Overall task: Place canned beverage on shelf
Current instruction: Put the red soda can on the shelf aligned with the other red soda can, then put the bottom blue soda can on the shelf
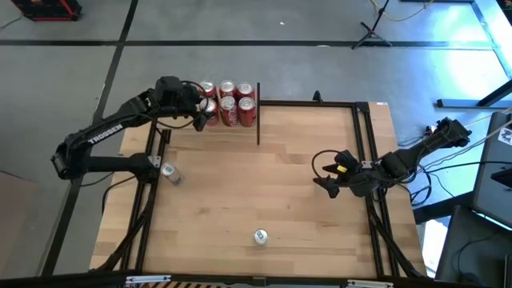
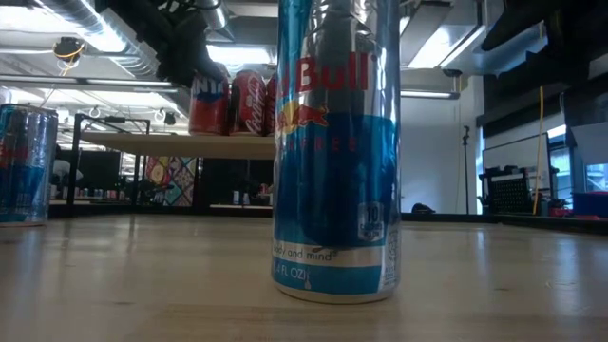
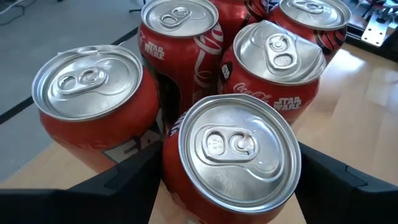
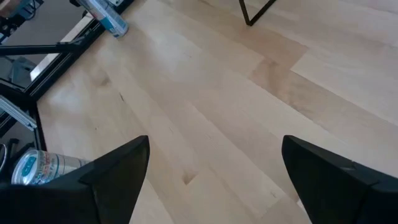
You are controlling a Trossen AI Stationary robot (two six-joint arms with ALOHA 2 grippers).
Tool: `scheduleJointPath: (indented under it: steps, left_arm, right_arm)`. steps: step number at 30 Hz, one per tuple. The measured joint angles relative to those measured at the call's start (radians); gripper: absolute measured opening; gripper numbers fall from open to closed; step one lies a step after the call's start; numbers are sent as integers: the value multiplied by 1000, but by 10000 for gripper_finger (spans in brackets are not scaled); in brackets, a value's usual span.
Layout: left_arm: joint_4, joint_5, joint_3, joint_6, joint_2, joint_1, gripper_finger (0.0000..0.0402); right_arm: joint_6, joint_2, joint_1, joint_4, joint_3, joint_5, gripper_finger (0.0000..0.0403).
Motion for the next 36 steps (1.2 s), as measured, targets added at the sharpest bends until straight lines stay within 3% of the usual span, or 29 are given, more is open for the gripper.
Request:
scheduleJointPath:
  steps: [15, 31, 36]
  left_arm:
    - [-8, -19, 21, 0, -5, 0, 365]
    - [-230, 16, 352, -57, -8, -1, 371]
    - [-277, 95, 420, -114, -25, -33, 371]
  right_arm:
    - [6, 0, 0, 23, 0, 0, 358]
    - [5, 0, 0, 25, 0, -9, 358]
    - [-1, 0, 0, 58, 0, 20, 358]
